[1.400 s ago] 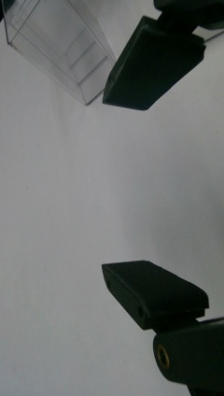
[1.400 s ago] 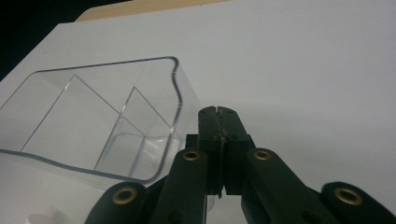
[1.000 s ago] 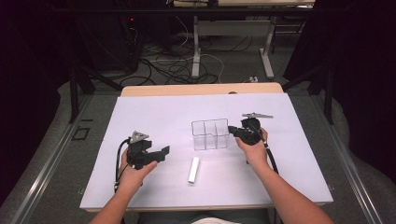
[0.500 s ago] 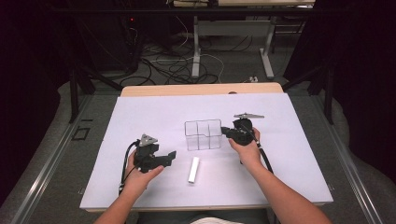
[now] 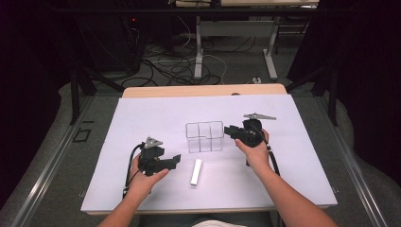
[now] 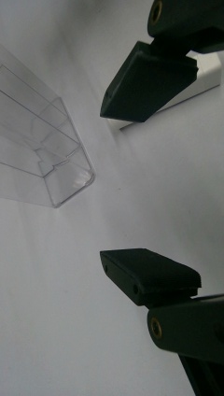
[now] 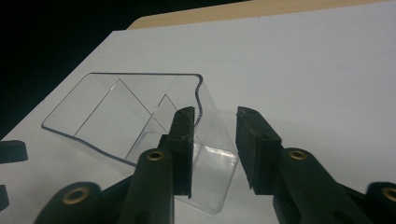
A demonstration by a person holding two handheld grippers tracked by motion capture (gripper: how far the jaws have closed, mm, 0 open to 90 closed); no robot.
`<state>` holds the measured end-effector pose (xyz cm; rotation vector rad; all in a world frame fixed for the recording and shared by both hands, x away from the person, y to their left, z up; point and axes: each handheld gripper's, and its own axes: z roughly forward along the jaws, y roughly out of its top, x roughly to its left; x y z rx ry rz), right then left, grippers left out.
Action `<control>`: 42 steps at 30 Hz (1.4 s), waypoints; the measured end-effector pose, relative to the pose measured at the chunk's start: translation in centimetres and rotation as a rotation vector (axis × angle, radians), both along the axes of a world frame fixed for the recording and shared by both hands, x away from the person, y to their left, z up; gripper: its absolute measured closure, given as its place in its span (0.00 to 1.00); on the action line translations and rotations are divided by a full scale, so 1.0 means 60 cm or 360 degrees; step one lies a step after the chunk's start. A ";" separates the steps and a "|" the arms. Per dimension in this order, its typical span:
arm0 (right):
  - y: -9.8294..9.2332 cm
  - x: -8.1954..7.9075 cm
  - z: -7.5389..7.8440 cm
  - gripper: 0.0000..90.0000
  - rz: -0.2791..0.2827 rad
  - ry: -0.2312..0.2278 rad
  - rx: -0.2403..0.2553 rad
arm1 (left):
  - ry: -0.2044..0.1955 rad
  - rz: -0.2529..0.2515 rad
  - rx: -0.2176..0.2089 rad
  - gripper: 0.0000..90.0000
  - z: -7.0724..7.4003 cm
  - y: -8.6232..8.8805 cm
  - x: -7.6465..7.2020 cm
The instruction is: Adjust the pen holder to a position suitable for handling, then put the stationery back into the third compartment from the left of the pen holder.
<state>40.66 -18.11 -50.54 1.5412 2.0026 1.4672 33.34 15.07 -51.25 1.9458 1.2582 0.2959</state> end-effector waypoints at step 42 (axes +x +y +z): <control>-0.041 0.006 -0.005 0.00 -0.0122 -0.0027 -0.0263 | 0.0351 0.0041 -0.0089 0.40 -0.004 -0.068 -0.001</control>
